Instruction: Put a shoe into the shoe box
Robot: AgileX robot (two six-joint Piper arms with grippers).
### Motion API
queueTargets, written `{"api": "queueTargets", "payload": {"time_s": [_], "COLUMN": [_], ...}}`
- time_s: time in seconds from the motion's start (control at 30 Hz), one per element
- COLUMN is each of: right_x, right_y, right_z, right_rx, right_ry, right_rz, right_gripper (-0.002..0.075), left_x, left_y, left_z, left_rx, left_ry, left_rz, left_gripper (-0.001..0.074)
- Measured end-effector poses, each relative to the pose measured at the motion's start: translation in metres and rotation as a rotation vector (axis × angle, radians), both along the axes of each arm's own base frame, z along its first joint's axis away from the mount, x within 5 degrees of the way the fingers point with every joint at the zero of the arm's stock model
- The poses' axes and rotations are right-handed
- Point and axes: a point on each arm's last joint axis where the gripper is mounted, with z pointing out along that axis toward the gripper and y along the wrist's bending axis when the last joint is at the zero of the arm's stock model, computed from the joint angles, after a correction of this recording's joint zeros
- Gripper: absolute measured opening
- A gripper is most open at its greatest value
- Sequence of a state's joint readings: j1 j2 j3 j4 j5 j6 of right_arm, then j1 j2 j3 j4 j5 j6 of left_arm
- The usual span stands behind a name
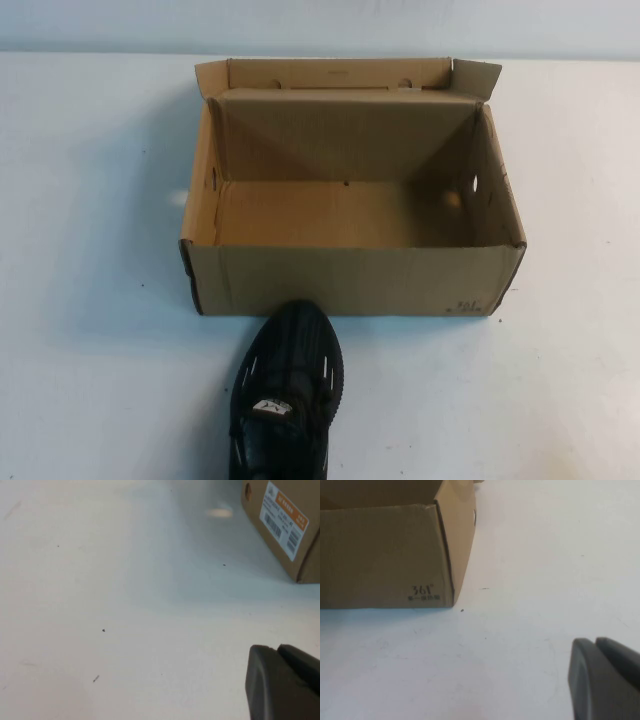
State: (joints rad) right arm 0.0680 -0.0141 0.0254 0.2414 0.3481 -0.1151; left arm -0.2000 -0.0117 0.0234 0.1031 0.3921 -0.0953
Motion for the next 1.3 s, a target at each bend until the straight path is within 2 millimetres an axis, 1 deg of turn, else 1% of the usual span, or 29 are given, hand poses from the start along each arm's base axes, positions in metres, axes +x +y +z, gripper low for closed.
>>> {"api": "queueTargets", "payload": {"time_s": [1.0,1.13,1.2,1.3], "right_x": [0.0,0.002,0.003,0.004], "right_y": [0.0,-0.002,-0.003,-0.007], "right_z": [0.001,0.006,0.012,0.026], "right_rx": [0.001,0.006,0.01,0.019], "right_ry": [-0.007,-0.067,-0.134,-0.284], "right_rz": [-0.002,-0.02,-0.04,-0.085], "right_gripper": [-0.0016,-0.0016,-0.0016,-0.0016], "left_x": [0.0,0.0,0.001,0.003], "left_y": [0.0,0.0,-0.001,-0.002], "left_z": [0.0,0.001,0.003,0.01], "left_rx": [0.0,-0.002,-0.007,-0.022], "left_ry": [0.0,-0.009,-0.036,-0.114], "left_rz": [0.0,-0.001,-0.004,-0.012], "left_gripper": [-0.0001,-0.0002,-0.0002,-0.0002]}}
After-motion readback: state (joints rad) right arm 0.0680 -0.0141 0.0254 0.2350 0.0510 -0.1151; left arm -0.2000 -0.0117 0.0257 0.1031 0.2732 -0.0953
